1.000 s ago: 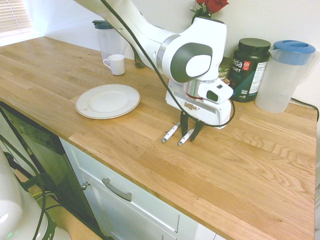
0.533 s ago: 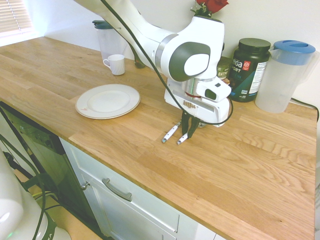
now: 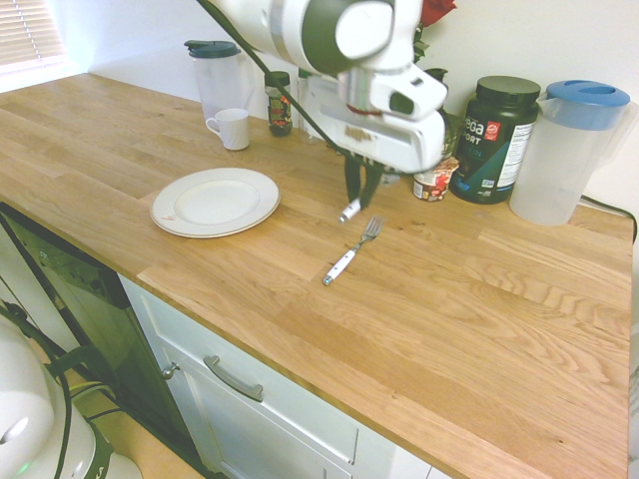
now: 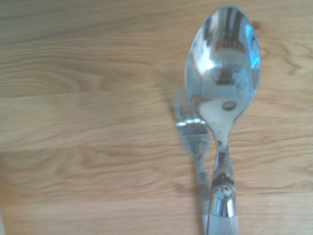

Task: Put the spoon into the plate

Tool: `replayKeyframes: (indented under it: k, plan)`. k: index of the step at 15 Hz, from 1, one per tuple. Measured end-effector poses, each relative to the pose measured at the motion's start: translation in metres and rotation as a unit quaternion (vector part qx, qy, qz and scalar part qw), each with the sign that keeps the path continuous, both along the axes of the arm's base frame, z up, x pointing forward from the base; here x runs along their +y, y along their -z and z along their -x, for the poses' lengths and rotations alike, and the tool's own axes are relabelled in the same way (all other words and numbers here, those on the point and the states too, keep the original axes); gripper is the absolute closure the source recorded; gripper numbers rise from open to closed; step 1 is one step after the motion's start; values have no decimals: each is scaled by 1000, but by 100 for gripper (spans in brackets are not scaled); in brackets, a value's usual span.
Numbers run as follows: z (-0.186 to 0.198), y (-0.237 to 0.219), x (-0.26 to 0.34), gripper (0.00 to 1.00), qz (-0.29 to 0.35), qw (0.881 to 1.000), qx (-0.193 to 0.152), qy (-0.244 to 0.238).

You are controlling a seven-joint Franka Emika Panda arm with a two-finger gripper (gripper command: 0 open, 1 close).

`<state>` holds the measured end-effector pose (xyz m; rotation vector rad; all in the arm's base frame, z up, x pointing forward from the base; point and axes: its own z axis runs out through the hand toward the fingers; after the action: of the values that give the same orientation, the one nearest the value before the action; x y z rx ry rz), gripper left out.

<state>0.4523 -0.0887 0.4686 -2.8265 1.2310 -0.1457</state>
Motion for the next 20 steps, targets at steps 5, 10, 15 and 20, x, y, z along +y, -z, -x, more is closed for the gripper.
replayKeyframes:
  k: [5,10,15,20]
  plan:
    - [6,4,178,100,14,995,-4,-103]
    - [1,58,244,100,9,989,12,-144]
    - [8,90,260,100,10,989,24,-147]
    - [14,108,263,100,22,988,30,-148]
